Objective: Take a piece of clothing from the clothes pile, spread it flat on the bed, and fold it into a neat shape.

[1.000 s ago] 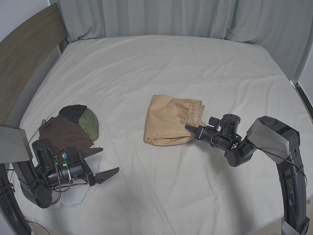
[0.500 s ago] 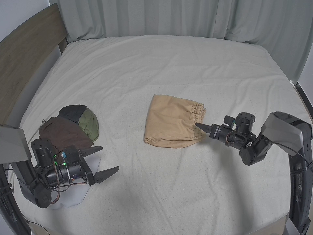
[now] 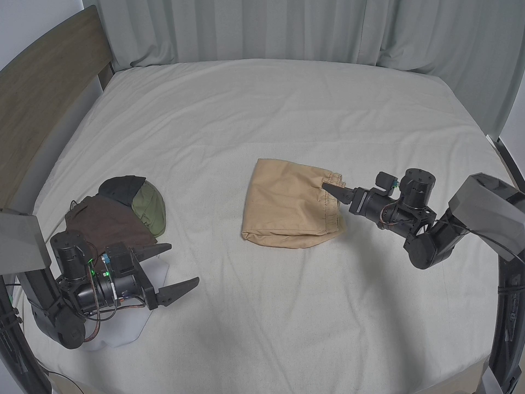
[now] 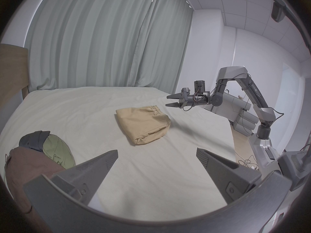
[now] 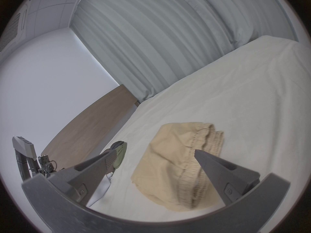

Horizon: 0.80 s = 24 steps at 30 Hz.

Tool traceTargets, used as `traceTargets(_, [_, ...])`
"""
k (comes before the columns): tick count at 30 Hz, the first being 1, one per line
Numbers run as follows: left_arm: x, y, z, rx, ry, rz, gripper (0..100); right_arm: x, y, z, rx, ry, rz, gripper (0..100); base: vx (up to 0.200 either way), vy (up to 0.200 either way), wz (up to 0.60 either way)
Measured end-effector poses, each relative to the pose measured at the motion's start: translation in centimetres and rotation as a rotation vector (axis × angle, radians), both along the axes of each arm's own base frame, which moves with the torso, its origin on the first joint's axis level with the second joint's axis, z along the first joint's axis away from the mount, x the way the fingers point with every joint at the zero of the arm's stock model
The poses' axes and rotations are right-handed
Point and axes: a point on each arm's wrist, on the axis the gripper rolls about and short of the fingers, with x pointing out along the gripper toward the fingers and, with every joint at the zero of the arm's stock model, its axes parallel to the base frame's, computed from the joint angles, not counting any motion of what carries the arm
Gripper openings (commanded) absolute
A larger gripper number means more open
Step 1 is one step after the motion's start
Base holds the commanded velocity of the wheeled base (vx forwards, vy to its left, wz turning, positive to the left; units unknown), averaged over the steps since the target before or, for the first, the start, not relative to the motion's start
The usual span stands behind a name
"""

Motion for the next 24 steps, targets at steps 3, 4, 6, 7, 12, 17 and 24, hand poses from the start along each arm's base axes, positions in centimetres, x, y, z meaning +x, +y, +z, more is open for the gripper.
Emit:
traceTargets(3, [0.0, 0.0, 0.0, 0.000, 0.000, 0.000, 100, -0.1, 1.2, -0.1, 0.003, -0.004, 0.023, 100, 0.000, 0.000, 0.00])
traceTargets(4, [0.0, 0.0, 0.0, 0.000, 0.000, 0.000, 100, 0.0, 1.5, -0.2, 0.004, -0.007, 0.023, 100, 0.000, 0.000, 0.00])
traceTargets(6, [0.0, 0.0, 0.0, 0.000, 0.000, 0.000, 100, 0.4, 2.0, -0.4, 0.007, -0.013, 0.014, 100, 0.000, 0.000, 0.00])
traceTargets(7, [0.0, 0.0, 0.0, 0.000, 0.000, 0.001, 100, 0.7, 2.3, -0.7, 0.008, -0.015, 0.009, 100, 0.000, 0.000, 0.00])
traceTargets(12, [0.0, 0.0, 0.0, 0.000, 0.000, 0.001, 100, 1.7, 3.0, -2.6, 0.004, 0.000, 0.001, 100, 0.000, 0.000, 0.00])
traceTargets(17, [0.0, 0.0, 0.0, 0.000, 0.000, 0.000, 100, 2.5, 3.1, -4.8, -0.004, 0.025, -0.010, 100, 0.000, 0.000, 0.00])
traceTargets(24, [0.0, -0.1, 0.1, -0.001, -0.002, -0.002, 100, 2.8, 2.8, -5.5, -0.001, 0.012, -0.032, 100, 0.000, 0.000, 0.00])
